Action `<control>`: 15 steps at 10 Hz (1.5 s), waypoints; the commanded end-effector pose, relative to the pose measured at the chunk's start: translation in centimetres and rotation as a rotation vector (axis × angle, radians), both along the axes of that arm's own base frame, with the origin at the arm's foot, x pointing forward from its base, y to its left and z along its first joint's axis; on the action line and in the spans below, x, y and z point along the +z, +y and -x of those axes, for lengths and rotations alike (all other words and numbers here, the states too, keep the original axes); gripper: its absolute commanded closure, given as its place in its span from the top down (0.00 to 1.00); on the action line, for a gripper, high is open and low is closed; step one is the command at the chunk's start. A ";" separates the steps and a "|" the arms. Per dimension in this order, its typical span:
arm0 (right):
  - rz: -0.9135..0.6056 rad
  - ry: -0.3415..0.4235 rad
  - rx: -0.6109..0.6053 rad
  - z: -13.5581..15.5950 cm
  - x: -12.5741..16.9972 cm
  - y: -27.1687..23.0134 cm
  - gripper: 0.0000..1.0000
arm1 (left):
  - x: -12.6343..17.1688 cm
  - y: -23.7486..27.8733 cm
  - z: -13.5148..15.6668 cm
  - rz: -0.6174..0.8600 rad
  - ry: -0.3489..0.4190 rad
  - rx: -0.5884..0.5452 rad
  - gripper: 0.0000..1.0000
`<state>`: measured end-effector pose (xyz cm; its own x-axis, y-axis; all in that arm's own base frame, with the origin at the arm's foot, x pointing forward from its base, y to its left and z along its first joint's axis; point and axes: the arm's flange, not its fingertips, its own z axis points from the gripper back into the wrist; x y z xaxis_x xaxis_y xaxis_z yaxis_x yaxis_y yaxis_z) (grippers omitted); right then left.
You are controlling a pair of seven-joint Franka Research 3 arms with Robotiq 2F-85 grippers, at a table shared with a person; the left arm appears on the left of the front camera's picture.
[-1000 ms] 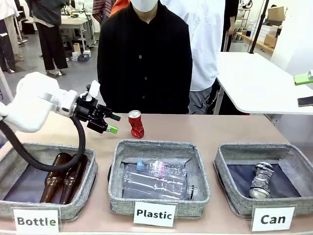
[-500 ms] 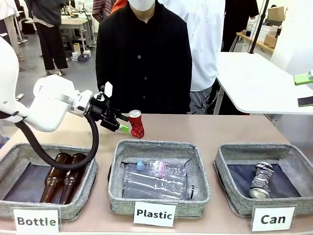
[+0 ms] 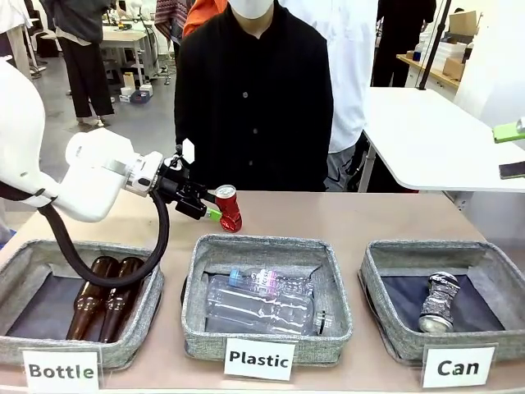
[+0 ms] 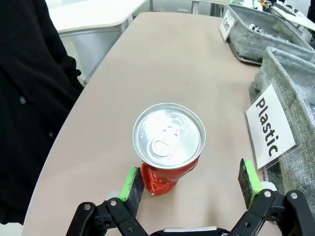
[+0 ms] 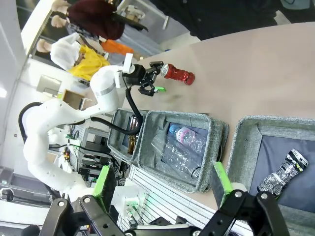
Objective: Sort the can waste into the basket.
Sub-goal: Pick up the can waste from the table and place it in the right Fabric basket.
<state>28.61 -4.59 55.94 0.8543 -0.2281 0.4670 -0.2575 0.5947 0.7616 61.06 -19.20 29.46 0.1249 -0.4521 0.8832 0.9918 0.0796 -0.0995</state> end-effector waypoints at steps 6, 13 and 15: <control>0.016 -0.012 0.013 0.0 -0.1 -0.2 1.00 | -1.9 -3.1 -1.4 0.093 0.007 0.003 1.00; 0.016 -0.012 0.013 0.0 -0.1 -0.2 1.00 | -2.0 -3.5 -1.4 0.128 0.028 -0.047 0.00; 0.016 -0.012 0.013 0.0 -0.1 -0.2 1.00 | -1.8 -3.4 -1.3 0.144 0.027 -0.052 0.15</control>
<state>28.61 -4.59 55.94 0.8543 -0.2281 0.4670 -0.2576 0.5947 0.7616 61.91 -22.53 27.79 0.1436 -0.3666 0.9192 0.9890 0.0189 -0.1470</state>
